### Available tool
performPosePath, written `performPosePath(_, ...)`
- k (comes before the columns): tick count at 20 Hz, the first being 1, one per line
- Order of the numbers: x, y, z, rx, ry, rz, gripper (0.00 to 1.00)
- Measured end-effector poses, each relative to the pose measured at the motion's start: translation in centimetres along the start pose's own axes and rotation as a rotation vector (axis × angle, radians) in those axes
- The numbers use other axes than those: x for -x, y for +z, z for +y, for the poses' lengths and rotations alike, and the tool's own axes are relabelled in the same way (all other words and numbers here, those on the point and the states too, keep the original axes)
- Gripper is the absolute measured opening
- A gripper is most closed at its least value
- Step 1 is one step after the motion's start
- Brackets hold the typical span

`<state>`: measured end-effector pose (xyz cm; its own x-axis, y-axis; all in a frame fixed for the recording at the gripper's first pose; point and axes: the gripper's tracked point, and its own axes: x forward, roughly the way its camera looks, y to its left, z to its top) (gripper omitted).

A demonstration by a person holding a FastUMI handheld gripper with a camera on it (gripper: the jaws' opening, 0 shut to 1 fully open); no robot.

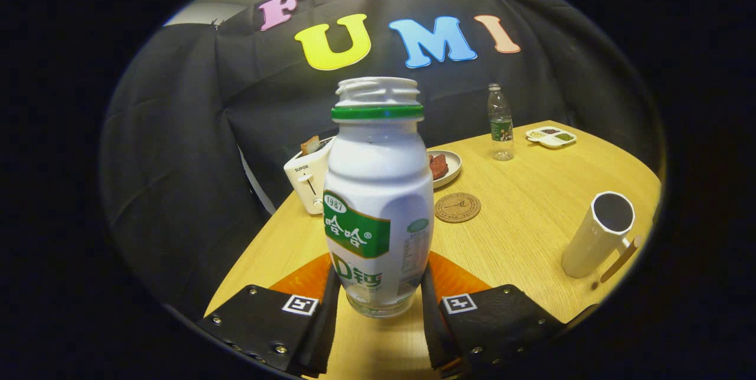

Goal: Take the bottle from table, then pour the juice into the cup, finally place the bottle on the coaster

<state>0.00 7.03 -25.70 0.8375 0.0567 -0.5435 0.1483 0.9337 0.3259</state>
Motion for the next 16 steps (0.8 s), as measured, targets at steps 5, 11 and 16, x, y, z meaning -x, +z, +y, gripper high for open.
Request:
performPosePath(5, 0.5, 0.3, -0.9, -0.099, 0.013, -0.002, 0.62)
performPosePath(11, 0.6, 0.0, -2.4, -0.229, 0.026, 0.006, 0.62)
performPosePath(16, 0.8, 0.3, -3.3, -0.371, 0.040, -0.015, 0.62)
